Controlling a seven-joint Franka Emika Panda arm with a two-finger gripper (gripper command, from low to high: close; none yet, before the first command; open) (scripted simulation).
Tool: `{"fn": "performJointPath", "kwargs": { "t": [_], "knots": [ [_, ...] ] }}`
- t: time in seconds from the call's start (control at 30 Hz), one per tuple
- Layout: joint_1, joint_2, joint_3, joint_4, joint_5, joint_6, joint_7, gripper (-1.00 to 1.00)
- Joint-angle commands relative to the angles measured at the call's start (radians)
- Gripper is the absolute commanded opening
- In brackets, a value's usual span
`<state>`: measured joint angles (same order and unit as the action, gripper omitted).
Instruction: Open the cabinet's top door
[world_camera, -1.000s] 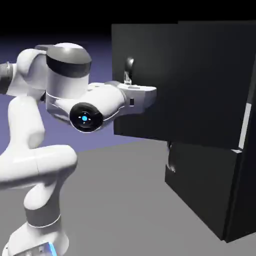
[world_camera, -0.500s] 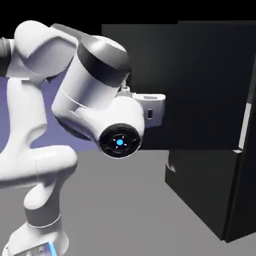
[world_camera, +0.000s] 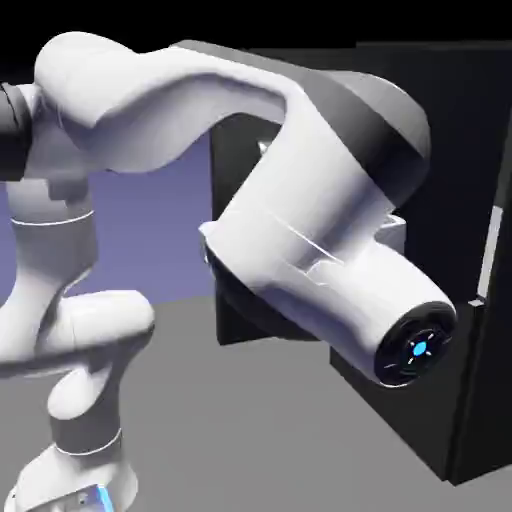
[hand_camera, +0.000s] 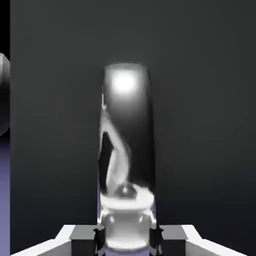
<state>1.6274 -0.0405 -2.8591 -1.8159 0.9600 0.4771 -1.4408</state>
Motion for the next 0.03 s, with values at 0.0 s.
{"fn": "performJointPath", "kwargs": {
  "t": [0.0],
  "knots": [
    [-0.001,0.0,0.0,0.0,0.001,0.001,0.001,1.0]
  ]
}}
